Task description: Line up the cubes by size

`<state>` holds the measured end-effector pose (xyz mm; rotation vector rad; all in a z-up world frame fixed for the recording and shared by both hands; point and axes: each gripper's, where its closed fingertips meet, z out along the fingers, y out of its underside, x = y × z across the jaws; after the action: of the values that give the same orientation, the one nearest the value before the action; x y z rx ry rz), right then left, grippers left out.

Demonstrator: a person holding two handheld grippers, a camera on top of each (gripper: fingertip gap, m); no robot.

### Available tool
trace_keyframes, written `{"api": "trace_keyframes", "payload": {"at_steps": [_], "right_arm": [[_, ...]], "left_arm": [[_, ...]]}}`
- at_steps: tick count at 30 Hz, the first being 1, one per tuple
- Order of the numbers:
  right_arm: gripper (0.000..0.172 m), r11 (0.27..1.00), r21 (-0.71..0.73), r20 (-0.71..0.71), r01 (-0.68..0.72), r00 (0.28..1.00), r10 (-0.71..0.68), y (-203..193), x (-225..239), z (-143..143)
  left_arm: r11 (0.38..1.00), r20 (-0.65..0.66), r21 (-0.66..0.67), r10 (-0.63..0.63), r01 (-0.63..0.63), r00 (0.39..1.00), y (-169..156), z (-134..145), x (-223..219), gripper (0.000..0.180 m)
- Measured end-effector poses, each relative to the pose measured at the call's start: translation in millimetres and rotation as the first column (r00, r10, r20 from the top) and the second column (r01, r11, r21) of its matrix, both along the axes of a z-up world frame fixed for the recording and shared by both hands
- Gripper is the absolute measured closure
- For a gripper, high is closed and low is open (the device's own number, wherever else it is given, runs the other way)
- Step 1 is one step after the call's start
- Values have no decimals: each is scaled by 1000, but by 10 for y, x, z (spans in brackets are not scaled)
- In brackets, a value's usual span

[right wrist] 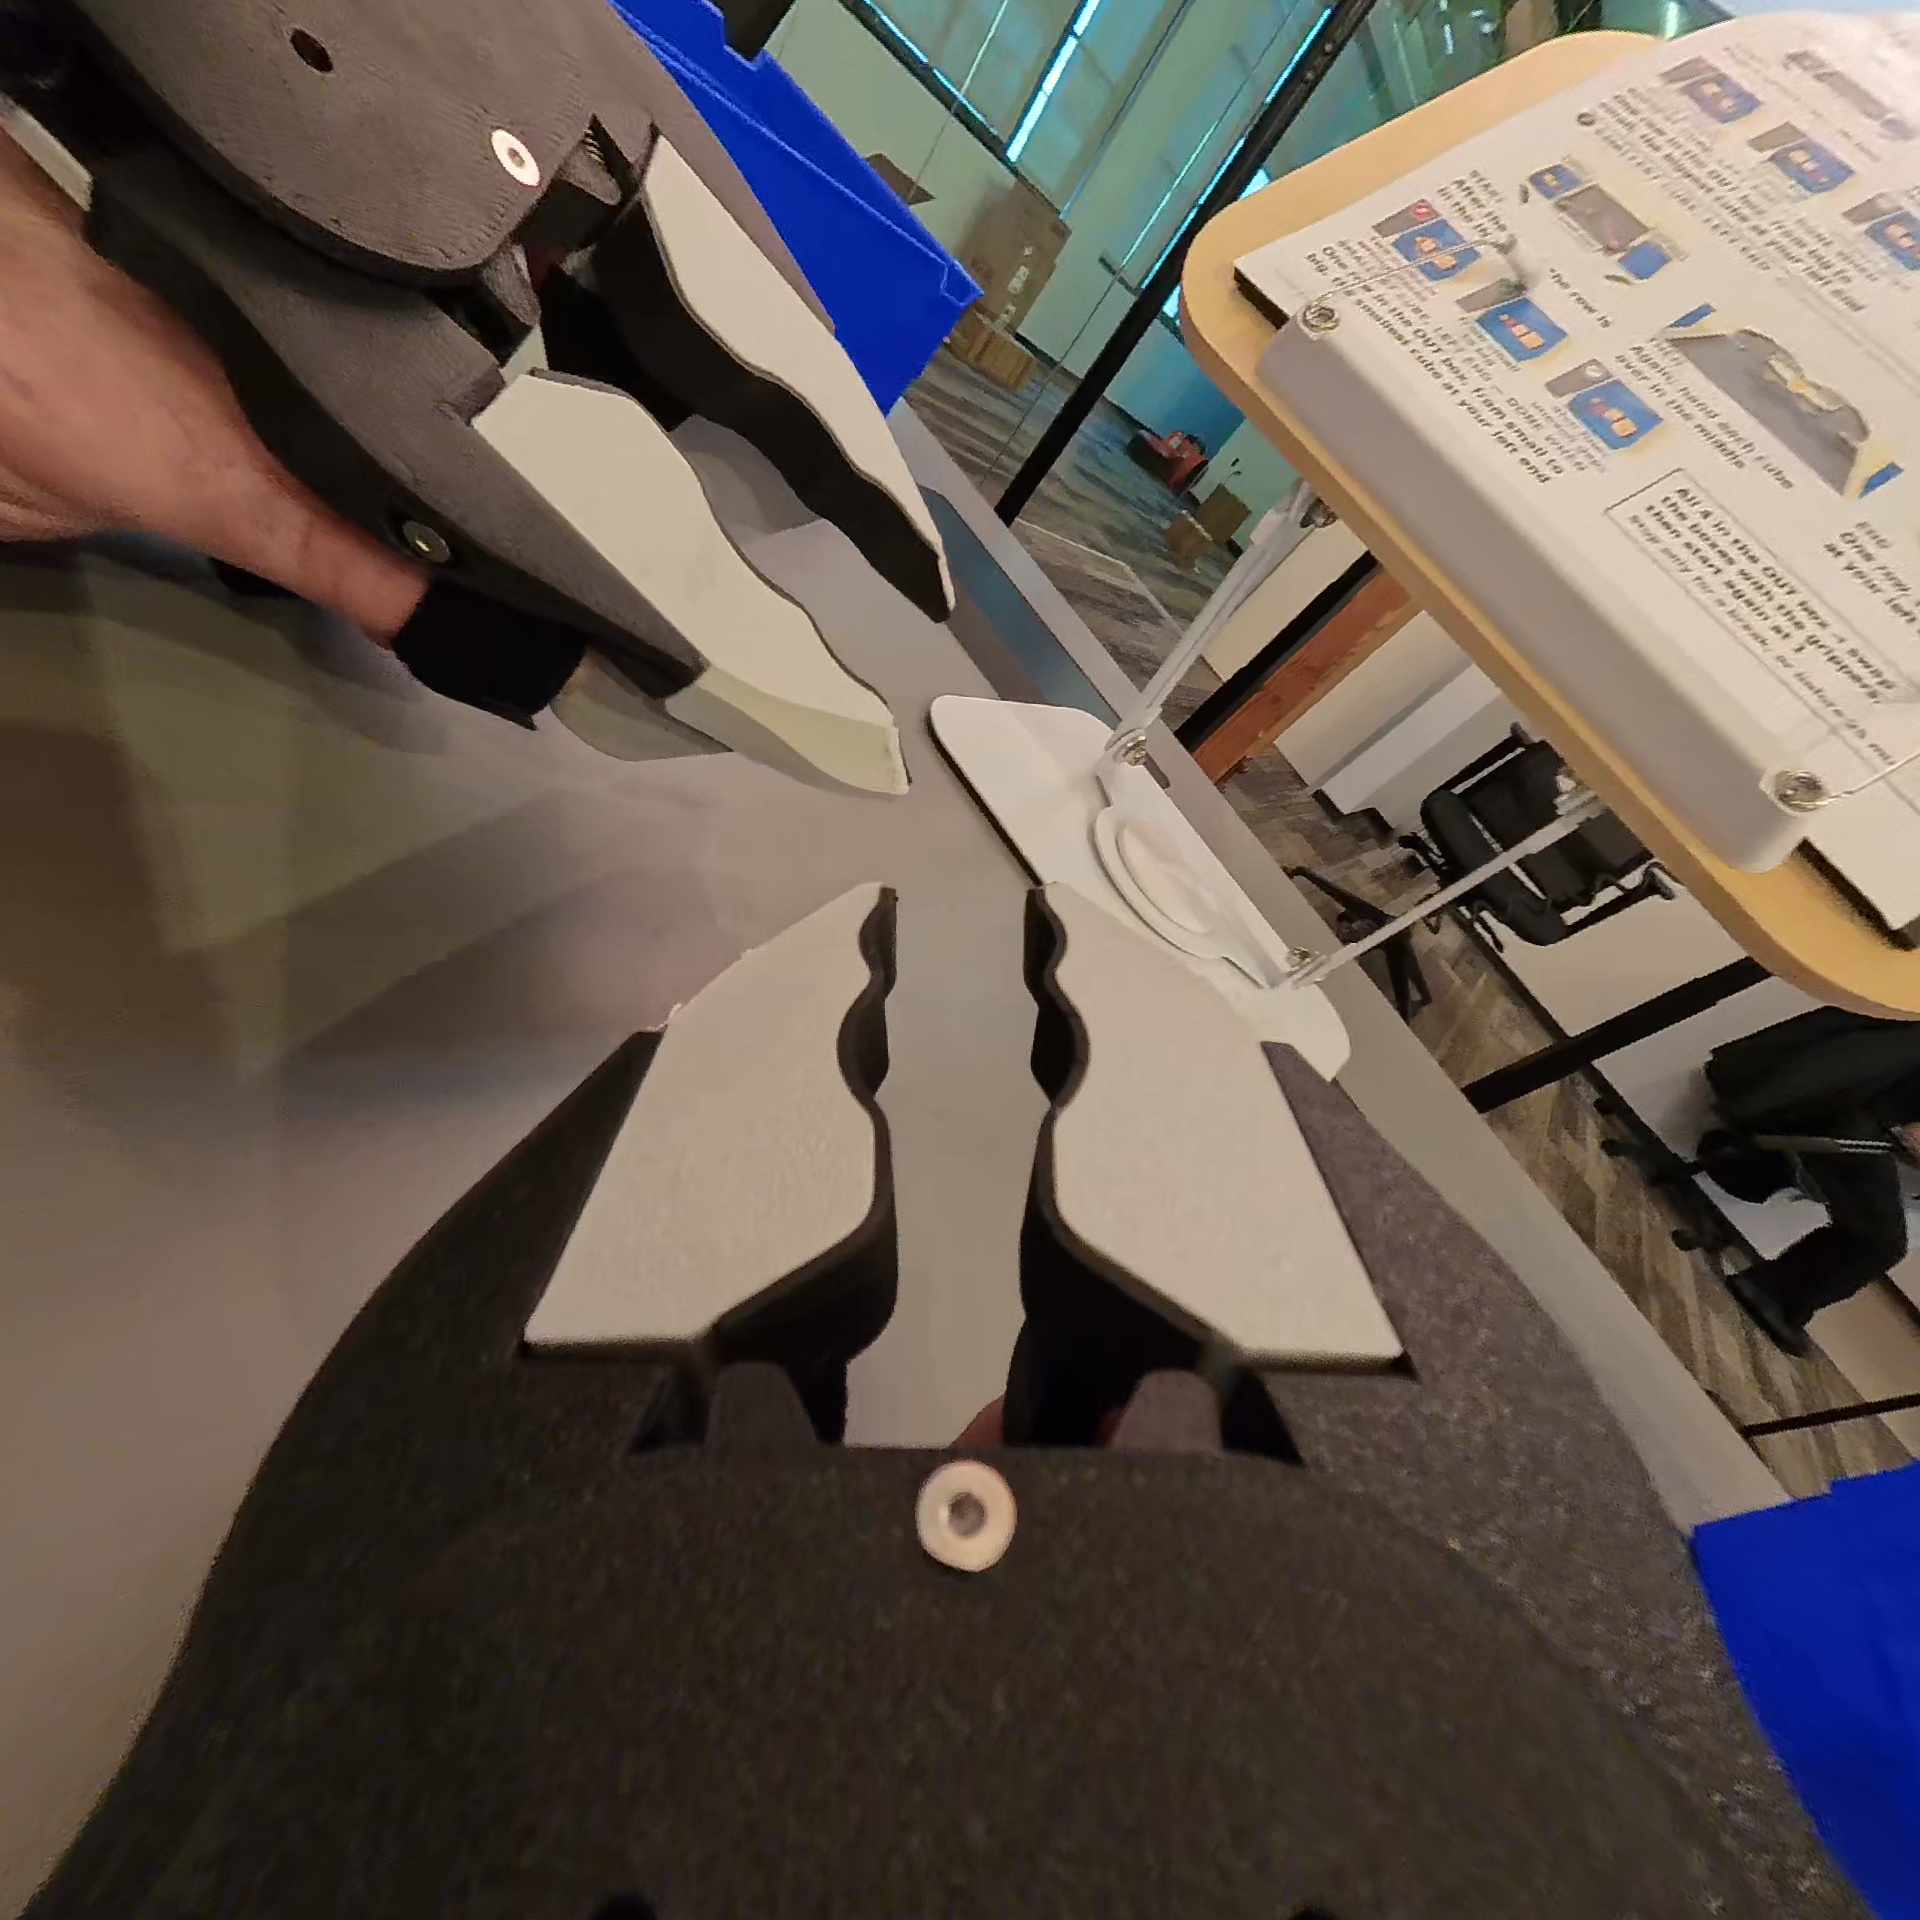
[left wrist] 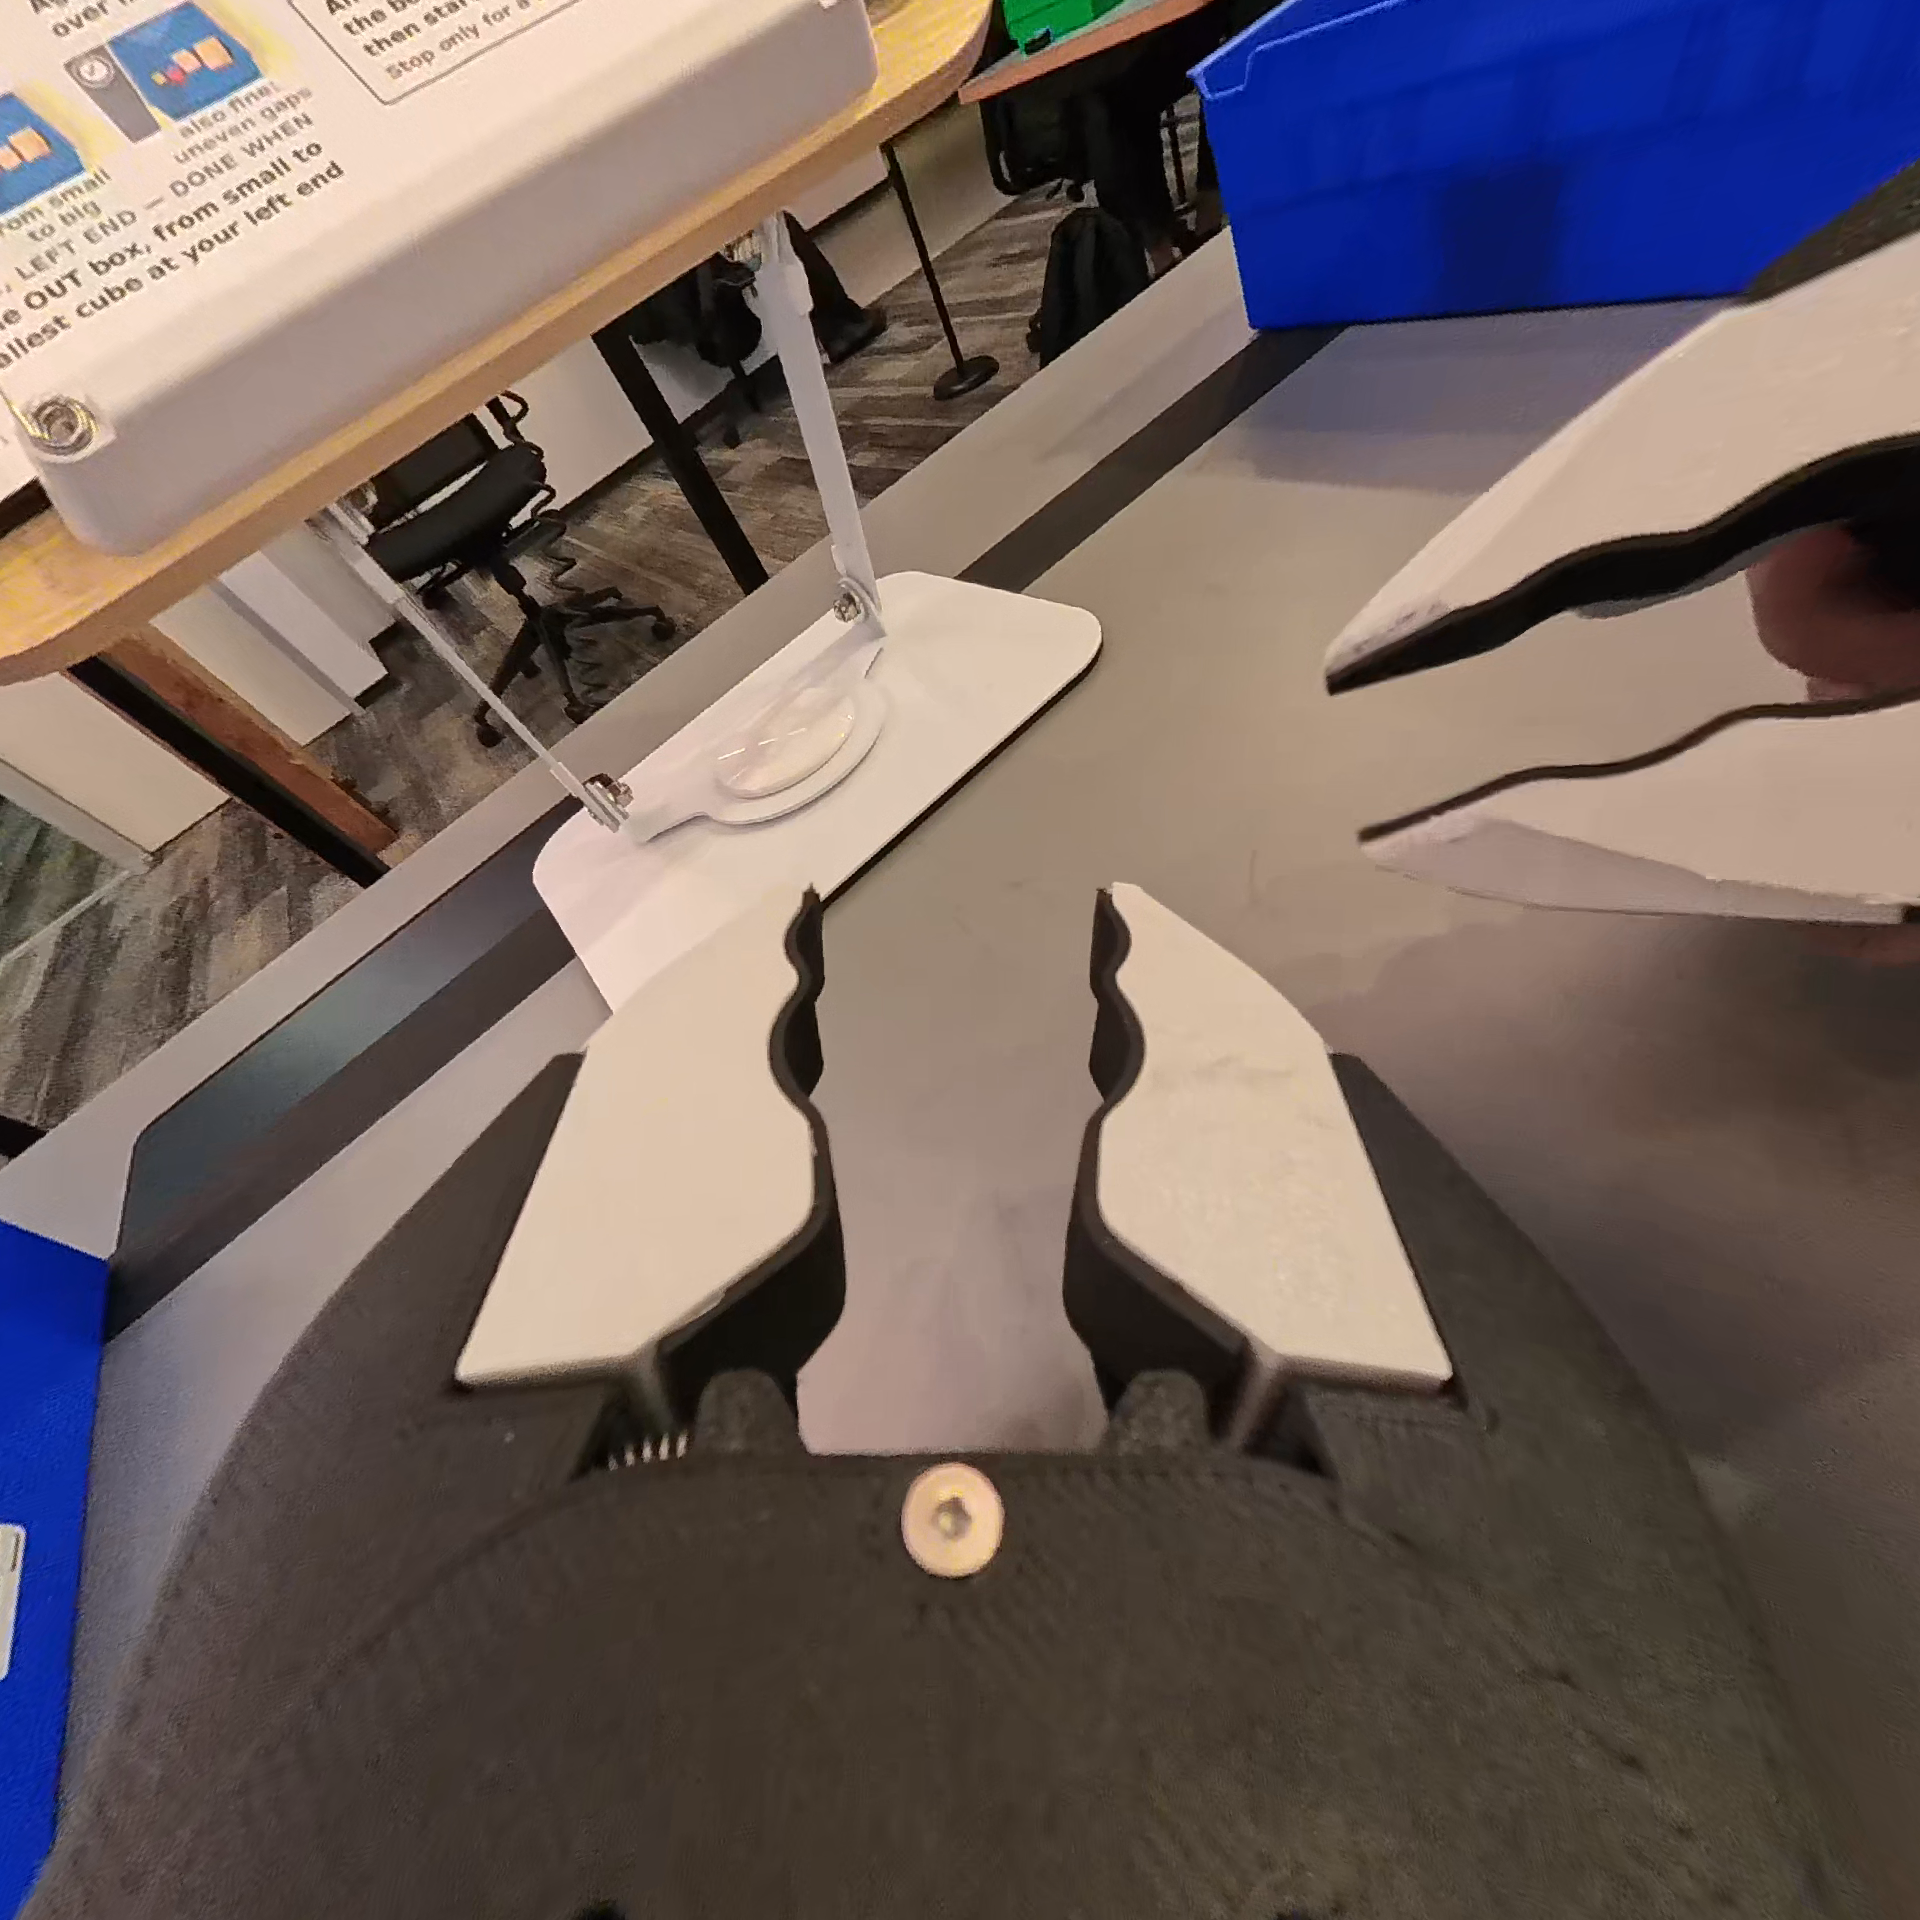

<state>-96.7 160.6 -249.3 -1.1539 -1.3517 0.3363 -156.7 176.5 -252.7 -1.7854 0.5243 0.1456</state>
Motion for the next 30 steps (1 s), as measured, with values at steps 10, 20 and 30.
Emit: {"api": "trace_keyframes", "payload": {"at_steps": [10, 20, 30], "right_arm": [[148, 1000, 3, 18, -12, 1000, 11, -7, -13, -44], [147, 999, 23, 35, -25, 999, 24, -41, -35, -70], [146, 999, 28, 42, -32, 999, 31, -55, -44, -80]], "left_arm": [[1000, -23, -21, -15, 14, 1000, 5, -42, 30, 134], [999, -43, -33, -25, 24, 999, 7, -71, 55, 136], [998, -73, -45, -37, 34, 997, 4, -106, 87, 137]]}}
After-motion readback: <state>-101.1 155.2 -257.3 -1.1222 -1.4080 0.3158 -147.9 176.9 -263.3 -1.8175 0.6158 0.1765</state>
